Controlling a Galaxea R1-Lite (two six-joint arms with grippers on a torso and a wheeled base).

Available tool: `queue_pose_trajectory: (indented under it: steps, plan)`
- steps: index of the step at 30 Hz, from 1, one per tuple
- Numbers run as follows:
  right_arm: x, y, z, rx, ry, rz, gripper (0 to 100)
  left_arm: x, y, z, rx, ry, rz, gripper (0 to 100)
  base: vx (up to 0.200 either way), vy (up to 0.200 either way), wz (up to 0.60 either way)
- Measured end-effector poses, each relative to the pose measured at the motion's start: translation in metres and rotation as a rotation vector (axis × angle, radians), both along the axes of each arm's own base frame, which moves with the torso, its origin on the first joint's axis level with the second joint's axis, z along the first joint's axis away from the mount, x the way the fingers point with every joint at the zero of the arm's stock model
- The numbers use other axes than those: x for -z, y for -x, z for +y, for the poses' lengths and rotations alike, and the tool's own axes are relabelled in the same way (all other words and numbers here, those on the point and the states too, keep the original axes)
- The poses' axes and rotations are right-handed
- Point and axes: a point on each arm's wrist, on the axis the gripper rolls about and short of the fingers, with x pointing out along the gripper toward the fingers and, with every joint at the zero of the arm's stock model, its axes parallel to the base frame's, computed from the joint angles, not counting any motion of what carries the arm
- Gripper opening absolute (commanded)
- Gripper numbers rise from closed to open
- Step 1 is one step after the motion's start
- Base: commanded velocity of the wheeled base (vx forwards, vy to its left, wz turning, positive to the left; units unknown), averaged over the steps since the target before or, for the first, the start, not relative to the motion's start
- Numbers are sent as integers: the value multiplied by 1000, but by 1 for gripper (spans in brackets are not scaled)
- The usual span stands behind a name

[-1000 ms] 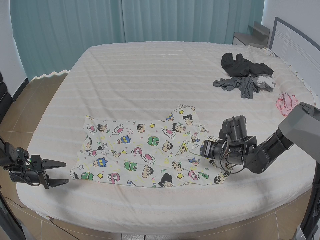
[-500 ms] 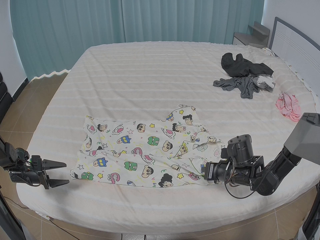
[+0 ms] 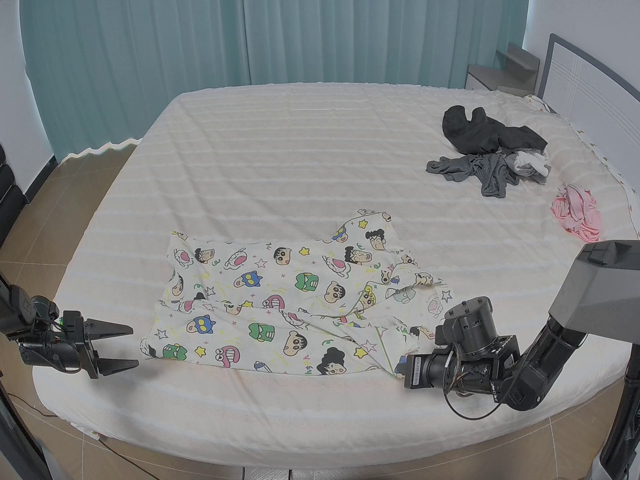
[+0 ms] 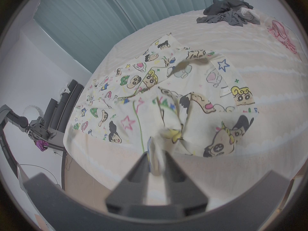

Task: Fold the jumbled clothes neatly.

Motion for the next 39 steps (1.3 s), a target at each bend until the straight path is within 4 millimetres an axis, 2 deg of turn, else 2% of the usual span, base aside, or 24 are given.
queue_pose_trajectory:
  steps: [4, 9, 16, 20, 25, 28, 32, 39]
  plan:
    - [2, 6, 2, 5, 20, 2, 100, 0, 0, 0, 0, 0, 0, 100, 0, 0, 0]
    - [-7, 12, 2, 8, 16, -20, 100, 0, 0, 0, 1, 0, 0, 100, 0, 0, 0]
    - [-38, 17, 0, 17, -47, -89, 100, 0, 0, 0, 1, 0, 0, 100, 0, 0, 0]
    - [-57, 8, 2, 30, -89, -147, 100, 0, 0, 0, 0, 0, 0, 100, 0, 0, 0]
    - [-68, -13, 9, 48, -107, -174, 100, 0, 0, 0, 0, 0, 0, 100, 0, 0, 0]
    - [-65, -29, 14, 58, -99, -161, 100, 0, 0, 0, 0, -1, -1, 100, 0, 0, 0]
    - [-52, -45, 20, 66, -80, -133, 100, 0, 0, 0, 1, -1, -1, 100, 0, 0, 0]
    - [-28, -58, 25, 70, -53, -95, 100, 0, 0, 0, 0, -1, -1, 100, 0, 0, 0]
